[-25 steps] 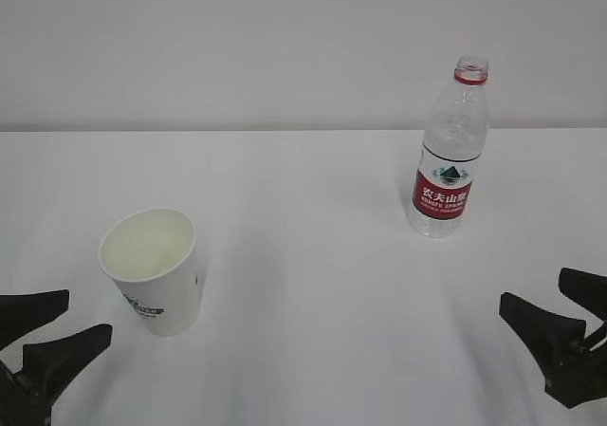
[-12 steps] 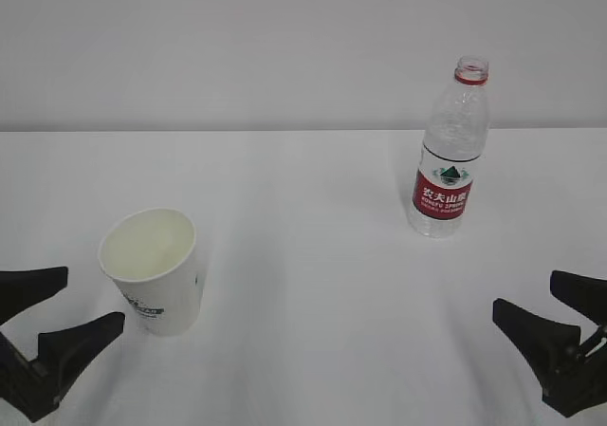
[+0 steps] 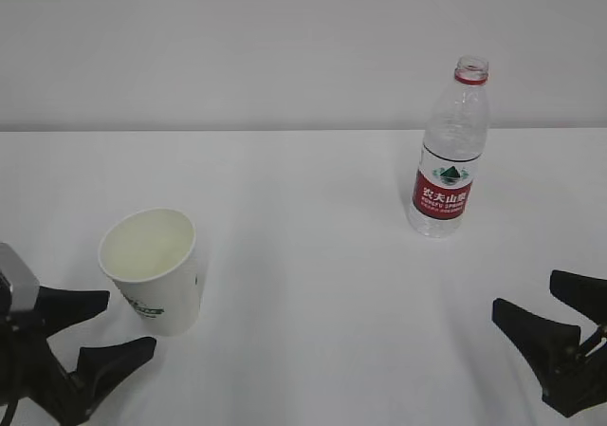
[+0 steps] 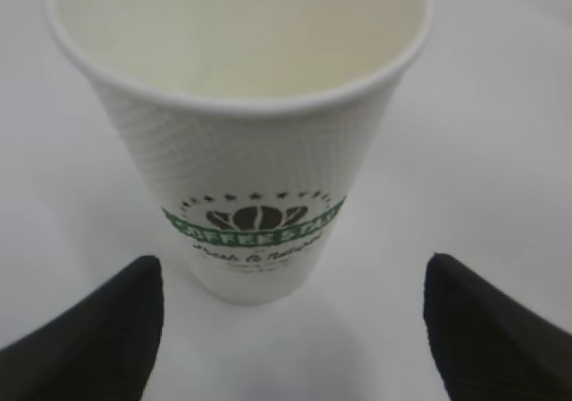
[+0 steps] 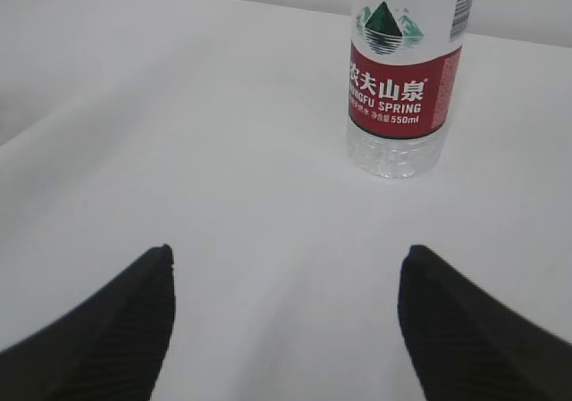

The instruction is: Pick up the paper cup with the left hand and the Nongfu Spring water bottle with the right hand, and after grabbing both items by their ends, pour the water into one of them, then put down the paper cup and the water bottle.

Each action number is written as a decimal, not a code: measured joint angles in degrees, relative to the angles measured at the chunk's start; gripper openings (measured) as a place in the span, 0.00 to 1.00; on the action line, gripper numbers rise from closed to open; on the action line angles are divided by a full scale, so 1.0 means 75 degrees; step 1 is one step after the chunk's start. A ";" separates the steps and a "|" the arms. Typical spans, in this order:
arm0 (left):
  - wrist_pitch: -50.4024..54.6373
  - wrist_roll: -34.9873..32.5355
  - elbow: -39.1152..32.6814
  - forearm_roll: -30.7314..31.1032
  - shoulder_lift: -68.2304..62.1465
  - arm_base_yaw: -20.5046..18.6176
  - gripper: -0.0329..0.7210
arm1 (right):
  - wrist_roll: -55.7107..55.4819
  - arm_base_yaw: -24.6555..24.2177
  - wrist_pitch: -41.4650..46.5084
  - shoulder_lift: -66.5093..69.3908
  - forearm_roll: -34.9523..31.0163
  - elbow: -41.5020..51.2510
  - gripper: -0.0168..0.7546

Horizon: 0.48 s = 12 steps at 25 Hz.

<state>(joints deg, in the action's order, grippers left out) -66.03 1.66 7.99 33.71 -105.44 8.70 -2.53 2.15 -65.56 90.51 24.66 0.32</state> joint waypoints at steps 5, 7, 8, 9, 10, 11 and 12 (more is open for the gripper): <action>0.0000 0.0000 0.0334 0.0047 -0.0436 0.0000 0.95 | 0.0000 0.0000 -0.0011 0.0000 0.0000 0.0000 0.78; 0.0000 0.0000 0.0435 0.0047 -0.0509 0.0000 0.95 | 0.0000 0.0000 -0.0011 0.0000 0.0000 0.0000 0.78; 0.0000 0.0000 0.0498 0.0047 -0.0543 0.0000 0.95 | 0.0000 0.0000 -0.0011 0.0000 0.0000 0.0000 0.78; 0.0000 0.0000 0.0565 0.0047 -0.0579 0.0000 0.95 | 0.0000 0.0000 -0.0011 0.0000 0.0000 0.0000 0.78; 0.0000 0.0000 0.0615 0.0047 -0.0612 0.0000 0.95 | 0.0000 0.0000 -0.0011 0.0000 0.0000 0.0000 0.78; 0.0000 0.0000 0.0689 0.0047 -0.0629 0.0000 0.95 | 0.0000 0.0000 -0.0011 0.0000 0.0000 0.0000 0.78; -0.0003 0.0000 0.0751 0.0047 -0.0682 0.0000 0.95 | 0.0000 0.0000 -0.0011 0.0000 0.0000 0.0000 0.78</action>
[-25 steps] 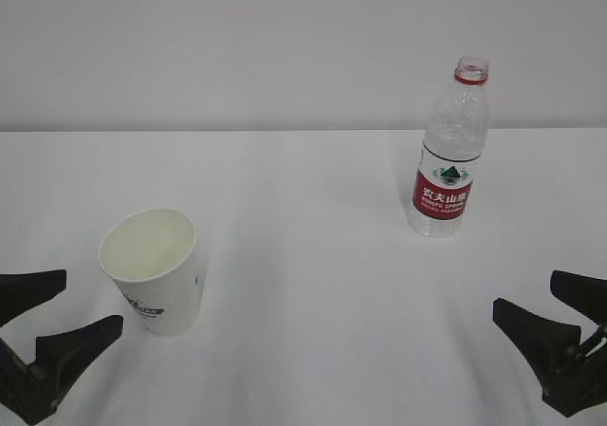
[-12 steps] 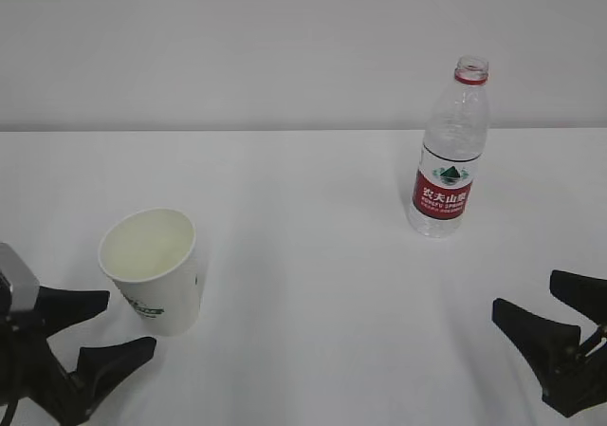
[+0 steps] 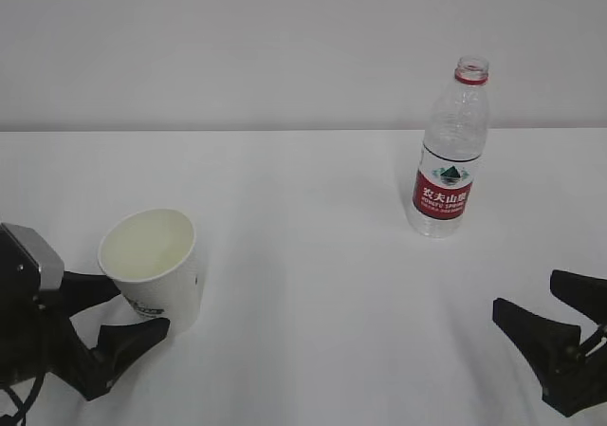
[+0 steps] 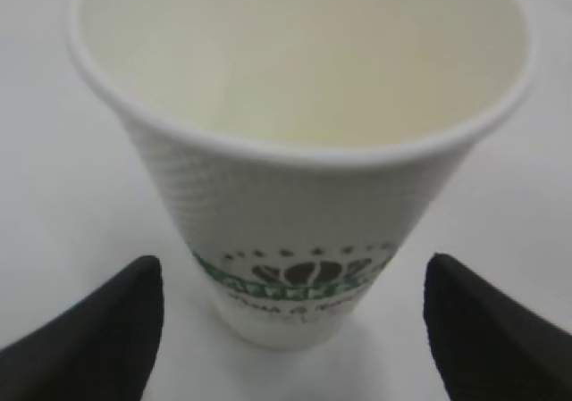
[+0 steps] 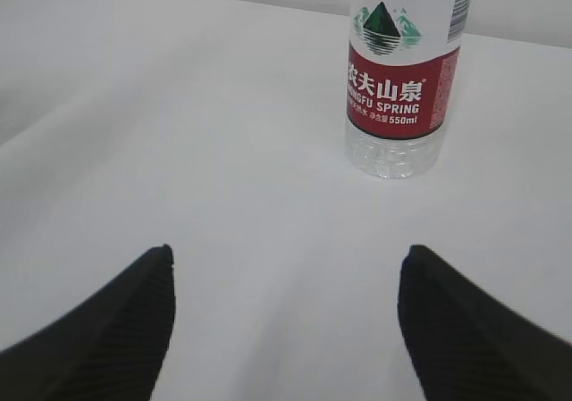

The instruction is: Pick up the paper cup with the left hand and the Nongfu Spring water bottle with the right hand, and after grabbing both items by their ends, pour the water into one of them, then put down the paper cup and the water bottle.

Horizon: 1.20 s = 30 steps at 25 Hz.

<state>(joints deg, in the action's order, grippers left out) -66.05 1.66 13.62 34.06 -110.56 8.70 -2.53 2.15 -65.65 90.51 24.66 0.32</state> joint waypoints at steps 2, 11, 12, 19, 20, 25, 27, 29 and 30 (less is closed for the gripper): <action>-0.0013 0.0000 0.0129 0.0000 -0.0194 0.0000 0.95 | 0.0019 0.0000 0.0000 0.0000 -0.0019 0.0000 0.78; -0.0013 0.0000 0.0781 0.0135 -0.0875 0.0000 0.95 | 0.0030 0.0000 0.0000 0.0000 -0.0081 0.0000 0.78; -0.0013 0.0000 0.0828 0.0137 -0.0889 0.0000 0.95 | 0.0030 0.0000 0.0000 0.0000 -0.0093 0.0000 0.78; -0.0013 0.0000 0.1054 0.0185 -0.0905 0.0000 0.95 | 0.0030 0.0000 0.0000 0.0000 -0.0152 0.0000 0.78; -0.0013 0.0000 0.1071 0.0185 -0.0918 0.0000 0.95 | 0.0030 0.0000 0.0000 0.0000 -0.0157 0.0000 0.78; -0.0013 0.0030 0.1082 0.0215 -0.0918 0.0000 0.95 | 0.0030 0.0000 0.0000 0.0000 -0.0221 0.0000 0.78; -0.0013 0.0045 0.1082 0.0279 -0.0918 0.0000 0.95 | 0.0030 0.0000 0.0000 0.0000 -0.0221 0.0000 0.78; -0.0013 0.0063 0.1121 0.0296 -0.0918 0.0000 0.95 | 0.0030 0.0000 0.0000 0.0000 -0.0266 0.0000 0.78; -0.0013 0.0074 0.1161 0.0352 -0.0918 0.0000 0.95 | 0.0037 0.0000 0.0000 0.0000 -0.0281 0.0000 0.78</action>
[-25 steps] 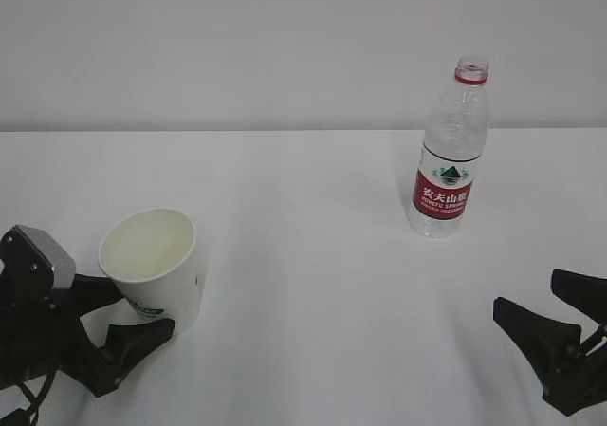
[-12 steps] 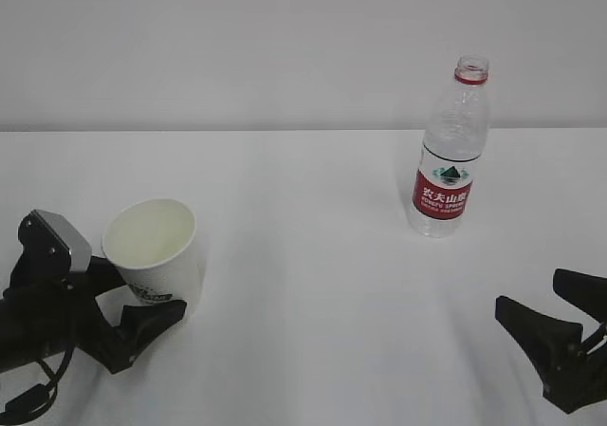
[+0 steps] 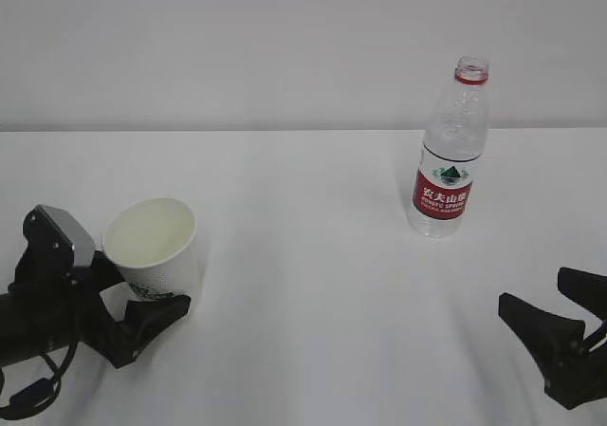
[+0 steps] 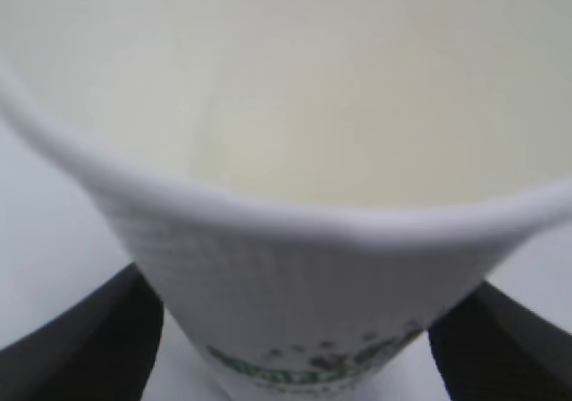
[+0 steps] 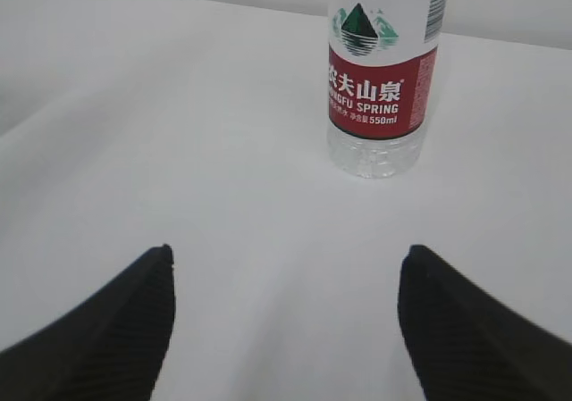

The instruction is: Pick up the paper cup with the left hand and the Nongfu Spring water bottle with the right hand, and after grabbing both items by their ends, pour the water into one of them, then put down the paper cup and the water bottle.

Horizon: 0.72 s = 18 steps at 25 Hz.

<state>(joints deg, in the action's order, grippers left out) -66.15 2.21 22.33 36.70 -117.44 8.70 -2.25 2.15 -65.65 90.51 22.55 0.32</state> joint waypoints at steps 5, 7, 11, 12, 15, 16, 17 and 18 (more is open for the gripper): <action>0.0000 0.0005 0.0306 0.0105 0.0000 0.0000 0.95 | 0.0000 0.0000 0.0000 0.0000 -0.0017 0.0000 0.78; 0.0000 0.0017 0.0340 0.0105 0.0000 0.0000 0.95 | 0.0011 0.0000 0.0000 0.0000 -0.0017 0.0000 0.78; 0.0000 0.0017 0.0355 0.0105 0.0000 0.0000 0.95 | 0.0011 0.0000 0.0000 0.0000 -0.0029 0.0000 0.78; 0.0000 0.0047 0.0355 0.0105 0.0000 0.0000 0.95 | 0.0011 0.0000 0.0000 0.0000 -0.0029 0.0000 0.78; 0.0000 0.0135 0.0355 0.0105 -0.0017 0.0000 0.93 | 0.0011 0.0000 0.0000 0.0000 -0.0029 0.0000 0.78; 0.0000 0.0137 0.0355 0.0118 -0.0020 0.0000 0.91 | 0.0011 0.0000 0.0000 0.0000 -0.0029 0.0000 0.78; 0.0000 0.0150 0.0355 0.0137 -0.0020 0.0000 0.88 | 0.0011 0.0000 0.0000 0.0000 -0.0029 0.0000 0.78; 0.0000 0.0150 0.0355 0.0169 -0.0020 0.0000 0.85 | 0.0011 0.0000 0.0000 0.0000 -0.0029 0.0000 0.78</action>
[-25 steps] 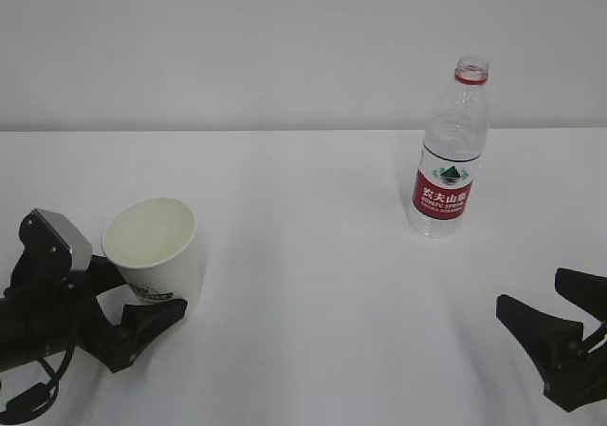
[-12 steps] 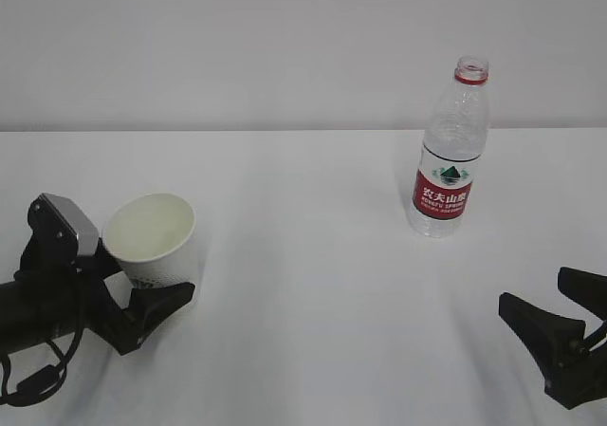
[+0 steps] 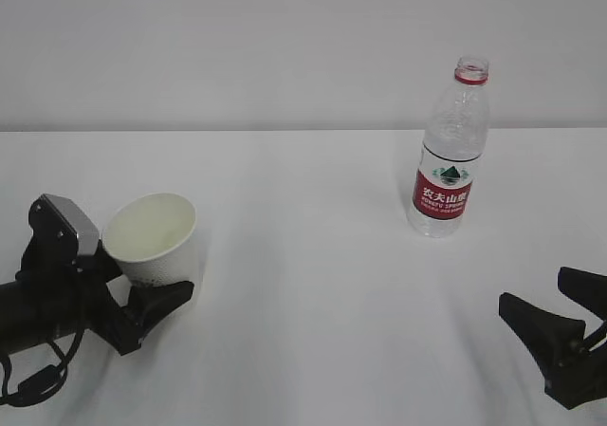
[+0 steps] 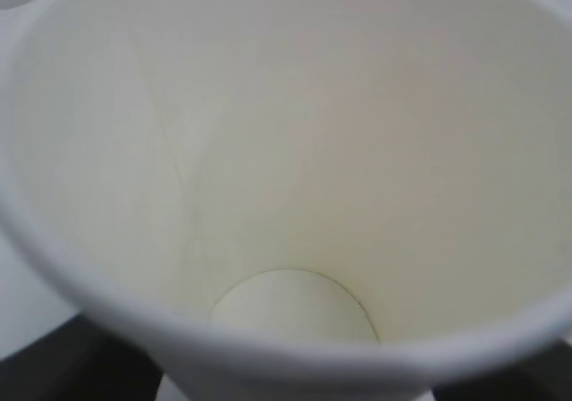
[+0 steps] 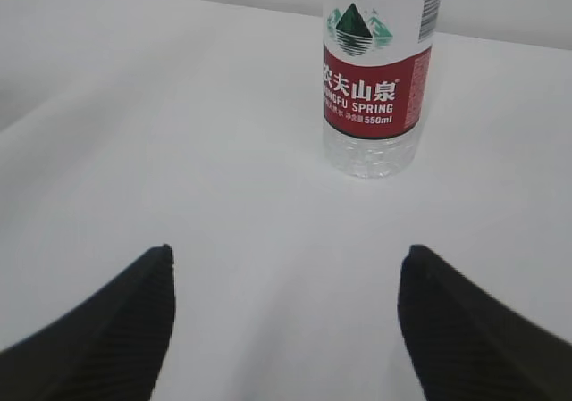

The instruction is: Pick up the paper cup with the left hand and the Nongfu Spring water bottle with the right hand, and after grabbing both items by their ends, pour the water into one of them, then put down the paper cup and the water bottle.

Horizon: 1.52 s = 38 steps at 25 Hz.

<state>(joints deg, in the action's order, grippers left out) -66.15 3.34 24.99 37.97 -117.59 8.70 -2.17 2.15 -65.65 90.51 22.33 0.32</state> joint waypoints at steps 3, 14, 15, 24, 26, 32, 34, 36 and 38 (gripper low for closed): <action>0.0000 0.0016 0.0000 0.0033 0.0000 0.0000 0.78 | 0.0019 0.0000 0.0000 0.0000 0.0000 0.0000 0.78; -0.0001 0.0127 0.0000 0.0105 0.0062 0.0000 0.76 | 0.0037 0.0000 0.0000 0.0000 0.0000 0.0000 0.78; -0.0001 0.0168 0.0000 0.0108 0.0152 0.0000 0.76 | 0.0049 0.0000 0.0000 0.0000 -0.0003 0.0000 0.78; -0.0001 0.0614 -0.0083 0.0139 0.0729 0.0000 0.75 | 0.0071 0.0000 -0.0005 0.0000 -0.0020 0.0000 0.78; -0.0001 0.0684 -0.0226 0.0139 0.0918 0.0000 0.75 | 0.0069 0.0000 -0.0005 0.0000 -0.0033 0.0000 0.78; -0.0001 0.0718 -0.0808 0.0126 0.1454 0.0000 0.75 | 0.0069 0.0000 -0.0005 0.0000 -0.0033 0.0000 0.78; -0.0001 0.0731 -0.0968 0.0126 0.1596 0.0000 0.75 | 0.0069 0.0000 -0.0005 0.0000 -0.0033 0.0000 0.78; -0.0001 0.0731 -0.1120 0.0140 0.1689 0.0000 0.75 | 0.0069 0.0000 -0.0005 0.0000 -0.0033 0.0000 0.78; -0.0001 0.0731 -0.1189 0.0173 0.1756 0.0000 0.75 | 0.0069 0.0000 -0.0005 0.0000 -0.0033 0.0000 0.78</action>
<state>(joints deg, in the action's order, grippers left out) -66.16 8.82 16.07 39.27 -104.43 8.70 -1.66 2.15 -65.68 90.51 22.09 0.32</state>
